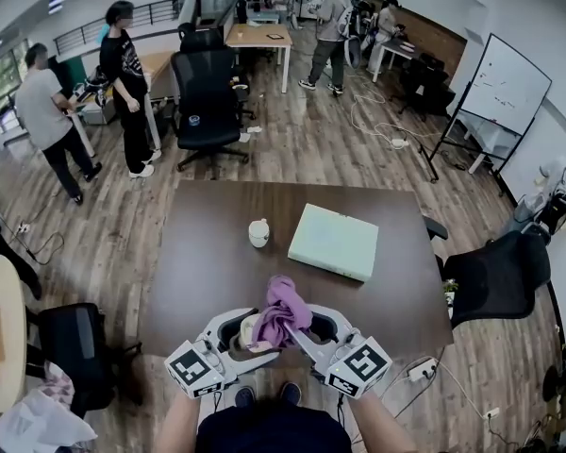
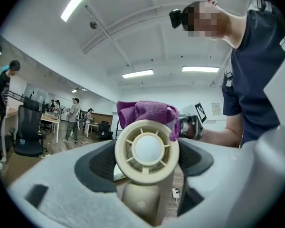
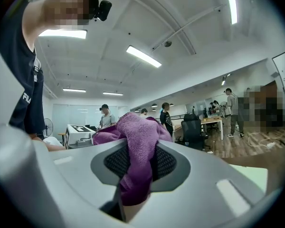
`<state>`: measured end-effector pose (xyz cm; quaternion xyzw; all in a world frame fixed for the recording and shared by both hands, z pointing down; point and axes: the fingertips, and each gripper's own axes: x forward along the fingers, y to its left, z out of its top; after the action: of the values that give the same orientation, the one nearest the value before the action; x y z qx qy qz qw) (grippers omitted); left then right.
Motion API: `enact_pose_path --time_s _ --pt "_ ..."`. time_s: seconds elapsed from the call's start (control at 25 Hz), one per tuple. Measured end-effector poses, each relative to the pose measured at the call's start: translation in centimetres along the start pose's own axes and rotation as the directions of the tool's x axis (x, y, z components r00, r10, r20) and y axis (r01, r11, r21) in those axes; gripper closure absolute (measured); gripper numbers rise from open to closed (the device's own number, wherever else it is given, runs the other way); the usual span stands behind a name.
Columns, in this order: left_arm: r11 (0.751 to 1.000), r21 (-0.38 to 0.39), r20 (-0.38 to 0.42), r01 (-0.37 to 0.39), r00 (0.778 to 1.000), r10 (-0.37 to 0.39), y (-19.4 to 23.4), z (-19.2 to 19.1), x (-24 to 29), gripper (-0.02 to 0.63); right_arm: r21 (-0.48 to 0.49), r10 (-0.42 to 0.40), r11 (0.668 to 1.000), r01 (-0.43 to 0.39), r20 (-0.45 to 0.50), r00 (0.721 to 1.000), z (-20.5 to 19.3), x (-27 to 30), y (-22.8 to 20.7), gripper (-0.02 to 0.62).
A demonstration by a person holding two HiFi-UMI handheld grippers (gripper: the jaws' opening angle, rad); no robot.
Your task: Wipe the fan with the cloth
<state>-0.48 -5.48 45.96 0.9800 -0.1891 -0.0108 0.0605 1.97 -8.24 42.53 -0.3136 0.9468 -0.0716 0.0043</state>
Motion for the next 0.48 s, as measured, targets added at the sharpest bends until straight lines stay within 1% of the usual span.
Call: enact_pose_path --time_s 0.08,0.24,0.48 --pt "1.0 -0.013 0.028 0.001 1.0 -0.001 0.0 0.7 -0.2 0.232 0.012 -0.003 1.0 0.003 -0.007 1.0 -0.4 0.1 0.0 0.486" --pt "1.0 -0.025 0.057 -0.005 0.998 0.007 0.2 1.5 -0.5 0.232 0.03 -0.012 0.999 0.013 -0.021 1.0 -1.2 0.4 0.1 0.486" --pt "0.998 -0.049 0.103 -0.035 0.994 0.04 1.0 2.8 -1.0 0.232 0.028 0.011 1.0 -0.009 -0.055 0.998 -2.7 0.7 1.4 0.486"
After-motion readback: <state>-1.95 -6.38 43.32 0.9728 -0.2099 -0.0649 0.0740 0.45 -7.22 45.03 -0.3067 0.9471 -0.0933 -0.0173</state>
